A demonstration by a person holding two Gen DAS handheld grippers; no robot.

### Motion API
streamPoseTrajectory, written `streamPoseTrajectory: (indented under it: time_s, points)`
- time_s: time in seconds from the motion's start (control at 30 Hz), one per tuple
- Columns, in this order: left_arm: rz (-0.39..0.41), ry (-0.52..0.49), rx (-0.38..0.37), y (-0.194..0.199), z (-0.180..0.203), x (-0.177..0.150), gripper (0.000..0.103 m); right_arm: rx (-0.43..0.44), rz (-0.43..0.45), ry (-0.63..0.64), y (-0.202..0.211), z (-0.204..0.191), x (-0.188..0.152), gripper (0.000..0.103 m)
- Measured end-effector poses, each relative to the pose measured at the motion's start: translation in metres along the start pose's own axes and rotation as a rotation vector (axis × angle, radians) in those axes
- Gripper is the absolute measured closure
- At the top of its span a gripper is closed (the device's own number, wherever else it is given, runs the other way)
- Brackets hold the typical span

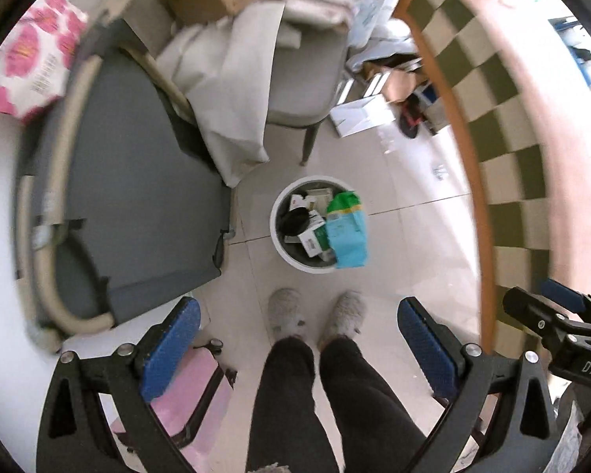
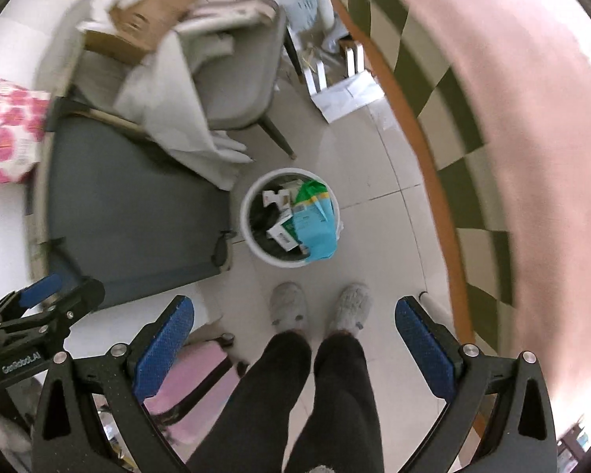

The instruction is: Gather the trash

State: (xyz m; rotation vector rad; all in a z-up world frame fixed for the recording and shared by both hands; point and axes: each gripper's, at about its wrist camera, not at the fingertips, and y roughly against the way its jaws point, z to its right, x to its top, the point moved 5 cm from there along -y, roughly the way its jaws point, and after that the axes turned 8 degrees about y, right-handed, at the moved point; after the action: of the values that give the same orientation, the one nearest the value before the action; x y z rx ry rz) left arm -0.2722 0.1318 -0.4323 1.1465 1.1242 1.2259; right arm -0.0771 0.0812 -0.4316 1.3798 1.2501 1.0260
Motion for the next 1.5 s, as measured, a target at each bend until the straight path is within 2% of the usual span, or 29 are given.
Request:
streamPoseTrajectory:
  time_s: [0.27, 0.4, 0.53, 0.63, 0.9, 1.5]
  points:
    - [0.103, -0.003, -0.148, 0.145, 0.014, -0.019, 0.001, 0.07, 0.082, 0.045, 0.149, -0.022, -0.029, 0.0]
    - [0.148, -0.002, -0.222, 0.197, 0.016, -0.03, 0.001, 0.119, 0.132, 0.07, 0.209, -0.033, -0.039, 0.0]
    - [0.18, -0.008, -0.274, 0.234, 0.018, -0.043, 0.0, 0.158, 0.166, 0.083, 0.251, -0.043, -0.044, 0.0]
    - [0.192, -0.004, -0.315, 0.254, 0.019, -0.052, 0.0, 0.176, 0.181, 0.1, 0.27, -0.052, -0.051, 0.0]
    - [0.241, -0.01, -0.341, 0.287, 0.018, -0.067, 0.0, 0.209, 0.213, 0.148, 0.307, -0.071, -0.063, 0.0]
    - [0.246, -0.019, -0.367, 0.302, 0.019, -0.078, 0.0, 0.235, 0.205, 0.161, 0.315, -0.084, -0.063, 0.0]
